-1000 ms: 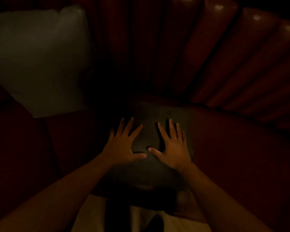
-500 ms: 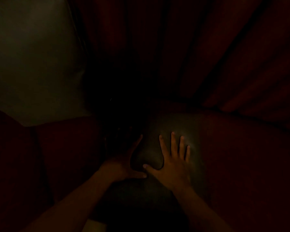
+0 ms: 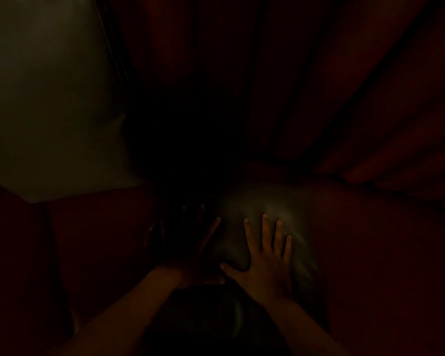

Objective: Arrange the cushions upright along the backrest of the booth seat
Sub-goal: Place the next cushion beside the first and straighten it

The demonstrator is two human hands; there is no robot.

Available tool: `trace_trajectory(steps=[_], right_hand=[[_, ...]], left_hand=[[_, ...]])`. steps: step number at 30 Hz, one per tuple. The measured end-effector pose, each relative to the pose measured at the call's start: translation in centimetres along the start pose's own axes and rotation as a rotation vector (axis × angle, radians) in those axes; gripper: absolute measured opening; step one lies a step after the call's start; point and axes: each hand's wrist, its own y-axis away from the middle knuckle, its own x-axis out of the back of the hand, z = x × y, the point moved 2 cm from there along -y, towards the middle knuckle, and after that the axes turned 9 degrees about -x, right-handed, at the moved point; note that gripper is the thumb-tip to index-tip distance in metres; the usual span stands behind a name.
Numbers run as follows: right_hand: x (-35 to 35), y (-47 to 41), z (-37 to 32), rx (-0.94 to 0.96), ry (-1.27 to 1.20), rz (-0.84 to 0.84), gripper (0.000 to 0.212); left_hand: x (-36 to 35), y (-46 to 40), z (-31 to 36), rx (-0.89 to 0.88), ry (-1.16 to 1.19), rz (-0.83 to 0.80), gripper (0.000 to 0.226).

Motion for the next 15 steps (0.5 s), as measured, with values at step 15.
trace_trajectory(steps=[15], right_hand=[[3.6,-2.2,2.8,-0.451,-0.389,0.208,0.101]], left_hand=[[2.1,0.4,-4.9,0.667,1.073,0.02,0.062]])
